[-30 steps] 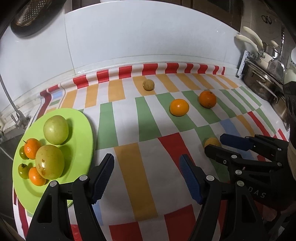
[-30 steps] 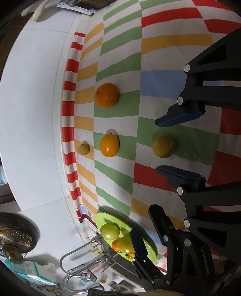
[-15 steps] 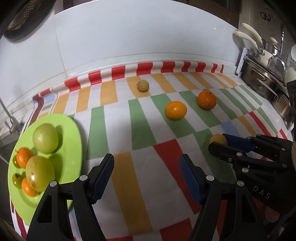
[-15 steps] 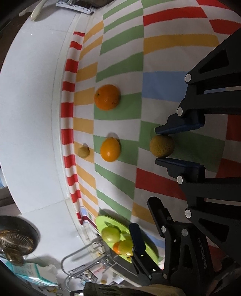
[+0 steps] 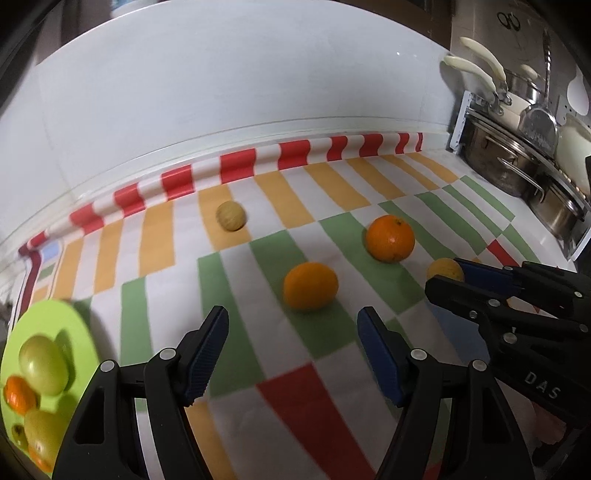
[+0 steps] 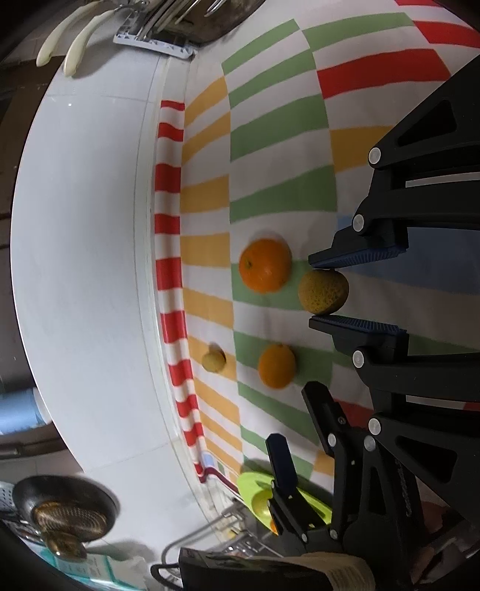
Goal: Organize fruits
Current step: 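Close right tool on a brown round fruit while left tool closes on an orange, then carry the orange over the plate with left tool while right tool carries the brown fruit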
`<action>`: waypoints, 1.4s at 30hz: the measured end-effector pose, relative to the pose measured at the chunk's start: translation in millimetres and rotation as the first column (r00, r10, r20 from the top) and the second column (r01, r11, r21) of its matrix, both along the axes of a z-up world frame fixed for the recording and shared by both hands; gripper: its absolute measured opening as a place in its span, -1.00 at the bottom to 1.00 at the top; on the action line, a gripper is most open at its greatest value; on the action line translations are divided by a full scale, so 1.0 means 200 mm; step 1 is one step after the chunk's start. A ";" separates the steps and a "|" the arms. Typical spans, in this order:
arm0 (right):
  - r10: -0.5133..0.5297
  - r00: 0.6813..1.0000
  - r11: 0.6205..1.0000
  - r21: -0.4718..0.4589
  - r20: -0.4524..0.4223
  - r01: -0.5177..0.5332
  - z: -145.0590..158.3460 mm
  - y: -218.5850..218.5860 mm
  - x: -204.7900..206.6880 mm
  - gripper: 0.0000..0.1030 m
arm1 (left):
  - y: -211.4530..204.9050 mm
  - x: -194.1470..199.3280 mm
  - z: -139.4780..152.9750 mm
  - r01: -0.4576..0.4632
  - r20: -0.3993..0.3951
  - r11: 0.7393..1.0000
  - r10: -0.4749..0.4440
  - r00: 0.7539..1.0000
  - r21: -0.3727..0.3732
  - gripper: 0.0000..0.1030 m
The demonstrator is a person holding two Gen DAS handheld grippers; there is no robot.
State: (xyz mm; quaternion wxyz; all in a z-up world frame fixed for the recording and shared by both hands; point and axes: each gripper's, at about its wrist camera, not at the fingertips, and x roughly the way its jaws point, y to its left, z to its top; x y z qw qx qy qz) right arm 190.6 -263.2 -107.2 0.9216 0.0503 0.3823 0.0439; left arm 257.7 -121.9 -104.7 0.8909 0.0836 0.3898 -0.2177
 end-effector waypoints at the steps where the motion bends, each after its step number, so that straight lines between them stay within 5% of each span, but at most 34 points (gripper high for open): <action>1: -0.007 1.000 1.000 -0.001 0.002 0.007 0.00 -0.01 0.01 -0.47 | -0.01 0.01 0.00 0.005 -0.001 1.000 -0.005 1.000 0.003 0.33; 14: -0.039 0.999 0.999 0.021 -0.006 0.039 -0.04 -0.06 0.07 -0.47 | -0.13 0.13 -0.06 0.048 -0.034 0.999 -0.047 0.998 0.022 -0.28; 42: 0.024 0.996 1.000 0.006 0.082 -0.025 0.20 0.11 -0.15 -0.47 | 0.16 -0.23 0.22 -0.064 0.049 0.996 0.067 0.997 -0.054 -0.28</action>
